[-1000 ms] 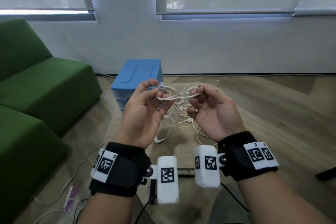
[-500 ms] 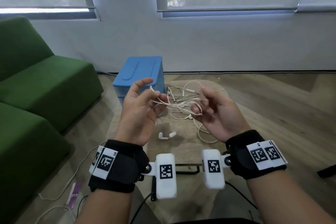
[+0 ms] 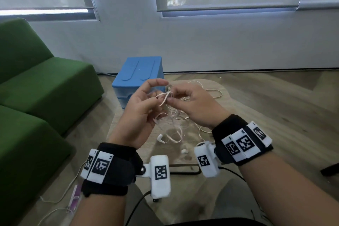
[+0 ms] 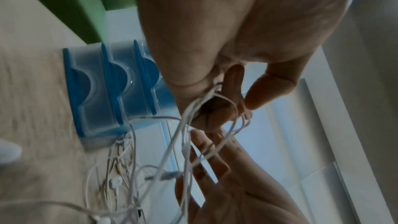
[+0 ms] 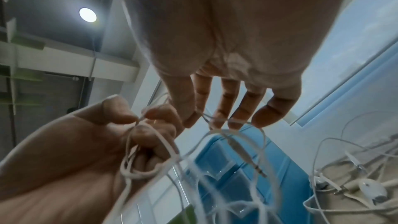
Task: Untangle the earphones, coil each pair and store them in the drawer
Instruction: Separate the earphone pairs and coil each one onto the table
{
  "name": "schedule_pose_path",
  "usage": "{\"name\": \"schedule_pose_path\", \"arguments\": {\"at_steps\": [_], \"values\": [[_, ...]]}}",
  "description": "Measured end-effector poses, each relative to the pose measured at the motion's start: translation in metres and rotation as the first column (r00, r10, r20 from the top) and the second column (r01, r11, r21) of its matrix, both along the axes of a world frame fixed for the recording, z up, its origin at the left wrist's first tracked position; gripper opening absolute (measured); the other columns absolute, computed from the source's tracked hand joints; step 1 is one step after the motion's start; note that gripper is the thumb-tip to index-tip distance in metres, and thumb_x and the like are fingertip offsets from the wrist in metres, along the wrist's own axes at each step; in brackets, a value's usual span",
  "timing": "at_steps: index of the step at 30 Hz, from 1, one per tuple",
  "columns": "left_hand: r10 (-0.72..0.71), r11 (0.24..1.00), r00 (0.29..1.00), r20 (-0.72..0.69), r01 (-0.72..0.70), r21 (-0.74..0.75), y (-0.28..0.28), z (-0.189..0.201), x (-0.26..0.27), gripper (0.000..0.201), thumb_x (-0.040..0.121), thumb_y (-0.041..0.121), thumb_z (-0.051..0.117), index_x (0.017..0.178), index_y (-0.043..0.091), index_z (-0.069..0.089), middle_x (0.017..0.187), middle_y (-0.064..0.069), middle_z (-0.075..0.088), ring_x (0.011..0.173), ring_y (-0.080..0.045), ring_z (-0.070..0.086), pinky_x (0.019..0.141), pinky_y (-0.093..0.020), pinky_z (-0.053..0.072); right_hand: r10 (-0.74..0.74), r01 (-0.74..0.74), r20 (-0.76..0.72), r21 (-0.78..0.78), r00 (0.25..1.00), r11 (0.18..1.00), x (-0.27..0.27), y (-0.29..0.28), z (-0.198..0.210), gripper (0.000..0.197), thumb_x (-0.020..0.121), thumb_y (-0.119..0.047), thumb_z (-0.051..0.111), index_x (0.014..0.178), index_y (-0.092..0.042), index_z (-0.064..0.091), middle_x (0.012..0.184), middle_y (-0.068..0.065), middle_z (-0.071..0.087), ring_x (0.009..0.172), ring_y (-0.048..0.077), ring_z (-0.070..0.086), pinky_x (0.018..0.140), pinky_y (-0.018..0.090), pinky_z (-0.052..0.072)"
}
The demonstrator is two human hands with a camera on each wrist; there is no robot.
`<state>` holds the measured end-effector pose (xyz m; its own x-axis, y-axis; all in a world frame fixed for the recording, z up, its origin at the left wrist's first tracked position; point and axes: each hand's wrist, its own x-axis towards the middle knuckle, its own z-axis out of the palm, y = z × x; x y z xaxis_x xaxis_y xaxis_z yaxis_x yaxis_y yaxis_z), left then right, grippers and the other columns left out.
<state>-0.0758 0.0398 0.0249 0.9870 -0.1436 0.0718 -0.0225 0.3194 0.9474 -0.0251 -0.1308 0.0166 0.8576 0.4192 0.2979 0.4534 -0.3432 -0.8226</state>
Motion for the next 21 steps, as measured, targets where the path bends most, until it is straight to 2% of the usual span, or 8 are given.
{"name": "schedule_pose_path", "arguments": {"at_steps": [1, 3, 7, 9, 11, 14, 17, 21], "values": [[0.052, 0.998, 0.999, 0.006, -0.052, 0.045, 0.004, -0.003, 0.001, 0.049, 0.076, -0.007, 0.052, 0.115, 0.017, 0.067, 0.080, -0.003, 0.050, 0.066, -0.013, 0.041, 0.059, -0.022, 0.047, -0.023, 0.024, -0.022, 0.048, 0.999, 0.999, 0.002, 0.000, -0.002, 0.016, 0.095, -0.013, 0.069, 0.085, -0.001, 0.069, 0.083, 0.018, 0.067, 0.076, 0.030, 0.061, 0.077, 0.046, 0.053], [0.167, 0.975, 0.986, 0.020, -0.168, 0.144, 0.012, -0.008, 0.002, 0.052, 0.082, -0.019, 0.050, 0.114, 0.017, 0.070, 0.081, -0.003, 0.044, 0.065, -0.011, 0.038, 0.056, -0.018, 0.042, -0.072, 0.080, -0.082, 0.098, 0.994, 0.992, 0.003, -0.005, -0.003, 0.025, 0.097, -0.016, 0.067, 0.076, -0.005, 0.065, 0.073, 0.019, 0.059, 0.066, 0.025, 0.051, 0.068, 0.039, 0.046], [0.344, 0.922, 0.939, 0.001, -0.338, 0.190, 0.024, -0.015, 0.002, 0.057, 0.084, -0.029, 0.044, 0.111, 0.013, 0.071, 0.073, 0.000, 0.042, 0.059, -0.007, 0.038, 0.054, -0.015, 0.039, -0.163, 0.181, -0.147, 0.123, 0.976, 0.976, 0.008, -0.029, 0.005, 0.026, 0.098, -0.021, 0.065, 0.072, -0.019, 0.064, 0.079, 0.011, 0.064, 0.075, 0.016, 0.053, 0.073, 0.031, 0.042], [0.359, 0.915, 0.933, 0.001, -0.352, 0.199, 0.025, -0.018, 0.006, 0.051, 0.087, -0.025, 0.051, 0.112, 0.014, 0.072, 0.074, -0.001, 0.045, 0.060, -0.009, 0.040, 0.056, -0.017, 0.040, -0.127, 0.165, -0.201, 0.189, 0.971, 0.968, 0.010, -0.038, 0.011, 0.026, 0.100, -0.020, 0.061, 0.075, -0.022, 0.062, 0.088, 0.006, 0.071, 0.080, 0.010, 0.060, 0.074, 0.025, 0.042], [0.364, 0.909, 0.931, 0.011, -0.357, 0.217, 0.024, -0.021, 0.009, 0.043, 0.088, -0.019, 0.059, 0.112, 0.014, 0.073, 0.075, -0.003, 0.047, 0.060, -0.010, 0.043, 0.056, -0.018, 0.042, -0.031, 0.132, -0.299, 0.324, 0.954, 0.937, 0.009, -0.044, 0.016, 0.025, 0.102, -0.019, 0.057, 0.077, -0.019, 0.059, 0.089, 0.007, 0.073, 0.083, 0.014, 0.064, 0.073, 0.027, 0.043], [0.358, 0.902, 0.933, 0.042, -0.357, 0.242, 0.020, -0.023, 0.011, 0.027, 0.092, -0.006, 0.068, 0.111, 0.012, 0.074, 0.075, -0.001, 0.052, 0.058, -0.005, 0.049, 0.058, -0.018, 0.043, 0.077, 0.144, -0.380, 0.521, 0.922, 0.841, 0.005, -0.049, 0.022, 0.024, 0.101, -0.016, 0.055, 0.078, -0.013, 0.056, 0.074, 0.006, 0.066, 0.075, 0.021, 0.062, 0.071, 0.029, 0.044], [0.335, 0.909, 0.941, 0.049, -0.337, 0.247, 0.016, -0.022, 0.010, 0.012, 0.097, 0.005, 0.068, 0.106, 0.006, 0.076, 0.078, -0.004, 0.060, 0.053, -0.001, 0.050, 0.055, -0.017, 0.045, 0.170, 0.157, -0.411, 0.649, 0.895, 0.744, 0.003, -0.052, 0.022, 0.023, 0.095, -0.020, 0.060, 0.076, -0.010, 0.052, 0.059, 0.002, 0.044, 0.060, 0.020, 0.050, 0.069, 0.029, 0.048], [0.349, 0.916, 0.937, 0.000, -0.341, 0.214, 0.017, -0.017, 0.011, 0.024, 0.104, 0.020, 0.060, 0.096, 0.005, 0.078, 0.067, -0.002, 0.053, 0.053, -0.009, 0.048, 0.056, -0.020, 0.047, 0.173, 0.164, -0.416, 0.658, 0.892, 0.735, 0.003, -0.056, 0.018, 0.013, 0.089, -0.015, 0.066, 0.080, -0.012, 0.057, 0.063, -0.001, 0.035, 0.053, 0.013, 0.033, 0.064, 0.027, 0.048]]}}
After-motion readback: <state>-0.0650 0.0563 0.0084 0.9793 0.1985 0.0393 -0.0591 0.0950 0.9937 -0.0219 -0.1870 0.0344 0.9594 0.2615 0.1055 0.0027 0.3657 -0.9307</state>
